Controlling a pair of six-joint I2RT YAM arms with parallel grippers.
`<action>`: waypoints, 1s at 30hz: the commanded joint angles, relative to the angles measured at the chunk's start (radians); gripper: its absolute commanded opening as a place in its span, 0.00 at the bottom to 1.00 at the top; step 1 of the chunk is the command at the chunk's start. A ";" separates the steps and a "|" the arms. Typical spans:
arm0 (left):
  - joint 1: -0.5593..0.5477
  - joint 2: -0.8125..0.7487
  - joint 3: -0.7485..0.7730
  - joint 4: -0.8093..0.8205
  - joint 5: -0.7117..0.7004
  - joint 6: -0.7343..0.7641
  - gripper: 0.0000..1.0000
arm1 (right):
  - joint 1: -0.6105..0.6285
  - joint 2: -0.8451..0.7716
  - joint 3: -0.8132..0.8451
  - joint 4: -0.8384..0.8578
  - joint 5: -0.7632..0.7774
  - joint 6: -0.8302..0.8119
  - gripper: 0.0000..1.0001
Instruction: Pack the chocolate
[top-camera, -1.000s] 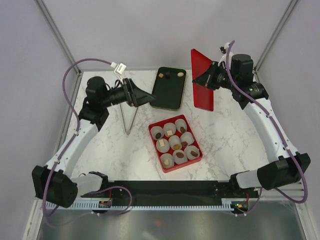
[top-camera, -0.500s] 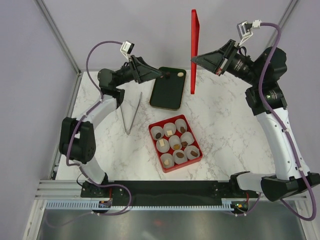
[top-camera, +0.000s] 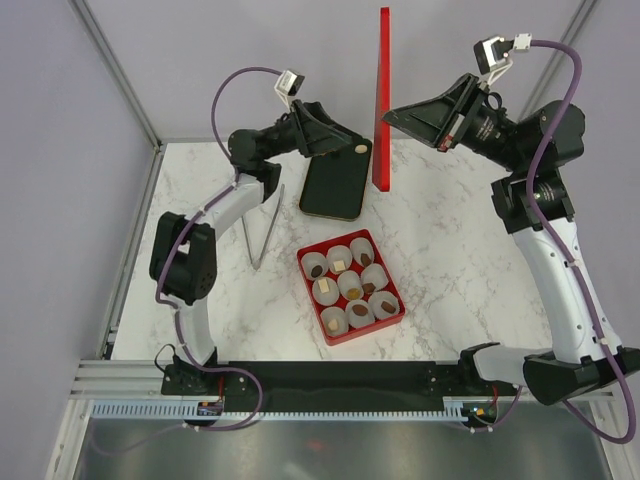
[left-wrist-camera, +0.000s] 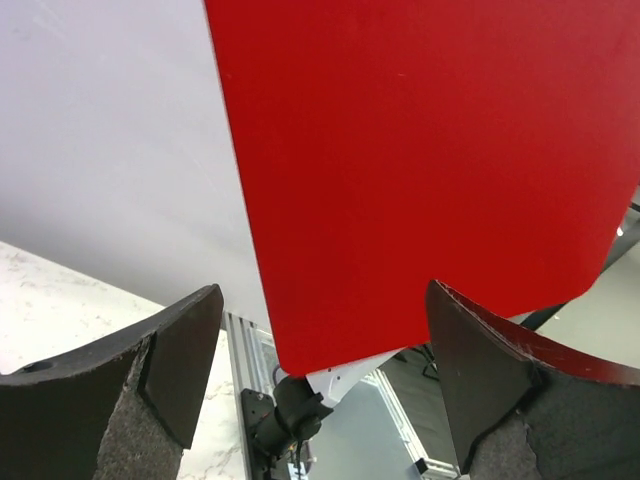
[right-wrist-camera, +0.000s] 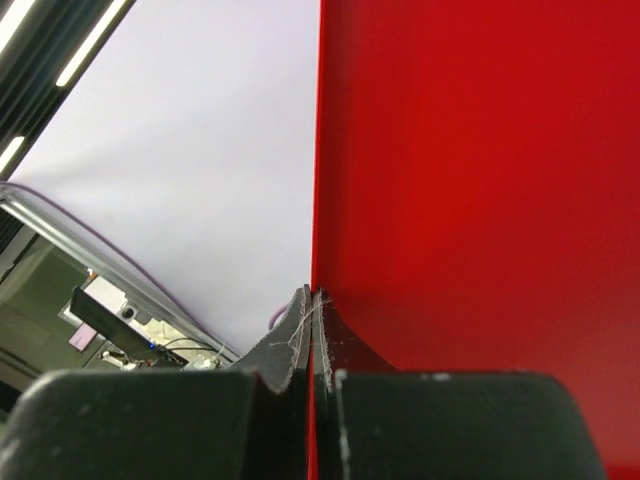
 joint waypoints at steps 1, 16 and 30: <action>-0.041 0.041 0.082 0.016 -0.046 0.027 0.90 | 0.006 -0.056 0.004 0.119 -0.017 0.032 0.00; -0.126 0.183 0.173 0.321 -0.115 -0.174 0.91 | 0.006 -0.105 -0.184 0.320 -0.033 0.149 0.00; -0.117 0.208 0.137 0.411 -0.159 -0.264 0.85 | -0.039 -0.115 -0.269 0.217 -0.056 0.032 0.00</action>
